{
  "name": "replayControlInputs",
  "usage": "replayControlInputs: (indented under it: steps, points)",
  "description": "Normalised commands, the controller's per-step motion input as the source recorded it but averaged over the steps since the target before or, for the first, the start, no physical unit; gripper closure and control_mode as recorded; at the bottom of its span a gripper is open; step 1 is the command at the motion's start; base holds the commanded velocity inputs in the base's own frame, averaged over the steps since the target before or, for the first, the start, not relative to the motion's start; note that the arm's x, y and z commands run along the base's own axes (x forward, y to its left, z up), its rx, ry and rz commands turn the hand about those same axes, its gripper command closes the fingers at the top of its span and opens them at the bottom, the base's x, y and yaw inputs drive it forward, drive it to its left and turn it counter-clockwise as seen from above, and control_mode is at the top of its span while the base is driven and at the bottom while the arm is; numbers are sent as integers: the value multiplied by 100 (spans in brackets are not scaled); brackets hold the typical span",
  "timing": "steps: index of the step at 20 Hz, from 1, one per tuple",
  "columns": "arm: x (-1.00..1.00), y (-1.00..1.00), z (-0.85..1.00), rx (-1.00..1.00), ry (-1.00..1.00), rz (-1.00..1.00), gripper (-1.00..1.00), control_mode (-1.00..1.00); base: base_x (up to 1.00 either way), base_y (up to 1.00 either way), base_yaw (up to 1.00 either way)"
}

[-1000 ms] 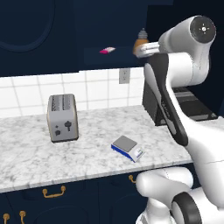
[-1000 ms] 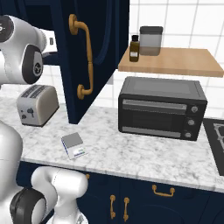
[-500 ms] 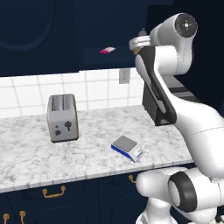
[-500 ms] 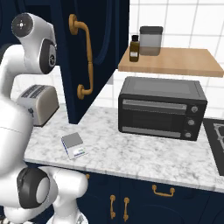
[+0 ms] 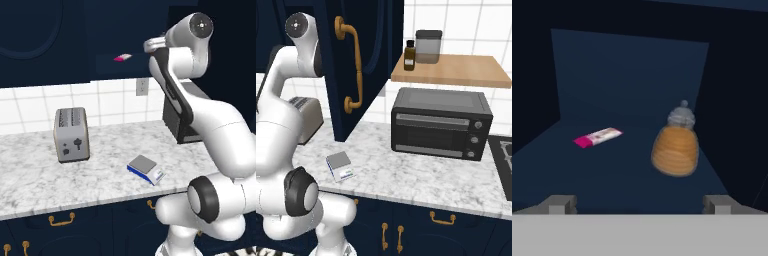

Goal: Pick the honey bottle and place it on the digital scale for weighing, and close the cabinet.

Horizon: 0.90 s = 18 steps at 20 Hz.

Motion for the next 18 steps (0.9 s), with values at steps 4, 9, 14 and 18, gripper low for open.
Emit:
replayControlInputs:
  steps: [4, 9, 14, 18]
  points:
    - [36, 0, 0, 0, 0, -6, -100, -100, 0, 0, 0]
    - [41, 0, 0, 0, 0, -13, -100, -100, 0, 0, 0]
    - [47, 0, 0, 0, 0, -9, -100, -100, 0, 0, 0]
    - [32, 0, 0, 0, 0, -4, -100, -100, 0, 0, 0]
